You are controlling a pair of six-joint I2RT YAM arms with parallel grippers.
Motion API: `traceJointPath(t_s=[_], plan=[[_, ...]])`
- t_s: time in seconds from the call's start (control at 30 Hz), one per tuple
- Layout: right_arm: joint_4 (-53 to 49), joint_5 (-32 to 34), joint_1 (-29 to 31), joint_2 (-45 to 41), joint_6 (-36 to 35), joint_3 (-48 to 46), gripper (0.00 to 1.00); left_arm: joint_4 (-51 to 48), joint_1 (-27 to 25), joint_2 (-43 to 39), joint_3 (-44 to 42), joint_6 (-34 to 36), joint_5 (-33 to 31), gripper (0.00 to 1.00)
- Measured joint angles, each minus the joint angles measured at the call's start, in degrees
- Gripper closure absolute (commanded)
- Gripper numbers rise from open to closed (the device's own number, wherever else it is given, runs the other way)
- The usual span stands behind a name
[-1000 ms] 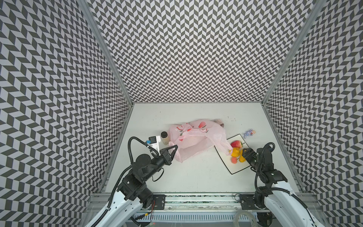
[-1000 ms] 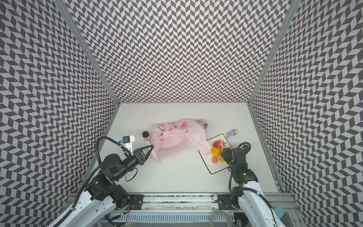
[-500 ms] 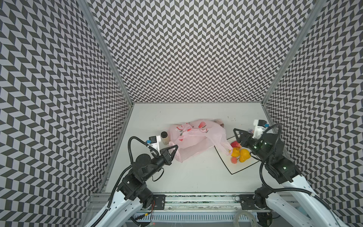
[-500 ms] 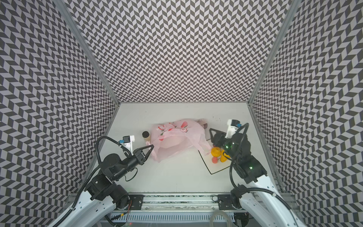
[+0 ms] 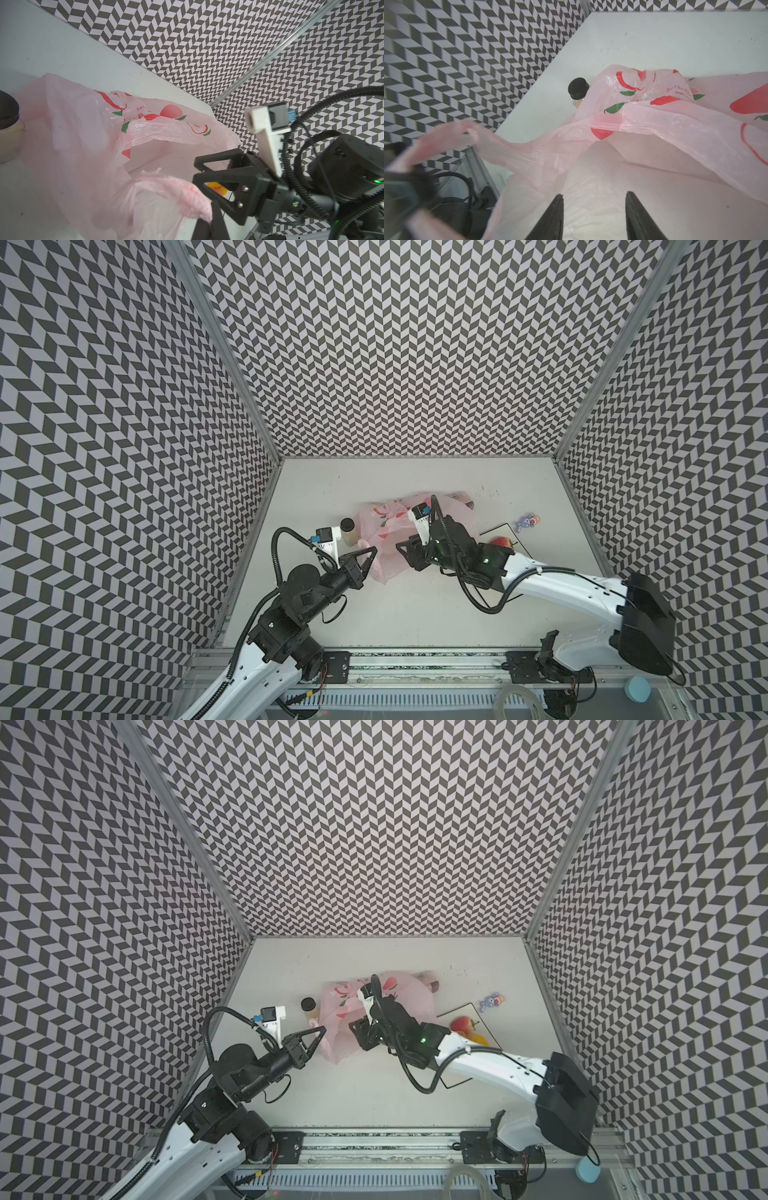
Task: Take the fake fruits out of the plastic bag
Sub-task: 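Move the right gripper back over the bag and lower it inside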
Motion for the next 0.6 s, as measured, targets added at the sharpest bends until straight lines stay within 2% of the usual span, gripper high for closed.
traceJointPath(t_s=[0.23, 0.43, 0.6], plan=[[2.16, 0.81, -1.03, 11.08, 0.07, 3.76, 0.56, -0.79, -0.20, -0.35, 0.68, 0.02, 0.07, 1.00], [5.95, -0.46, -5.79, 16.57, 3.61, 4.37, 0.55, -2.62, -0.28, -0.55, 0.74, -0.02, 0.09, 1.00], [9.57, -0.11, -9.44, 20.44, 8.13, 4.37, 0.42, -3.45, -0.28, -1.05, 0.74, -0.04, 0.22, 1.00]])
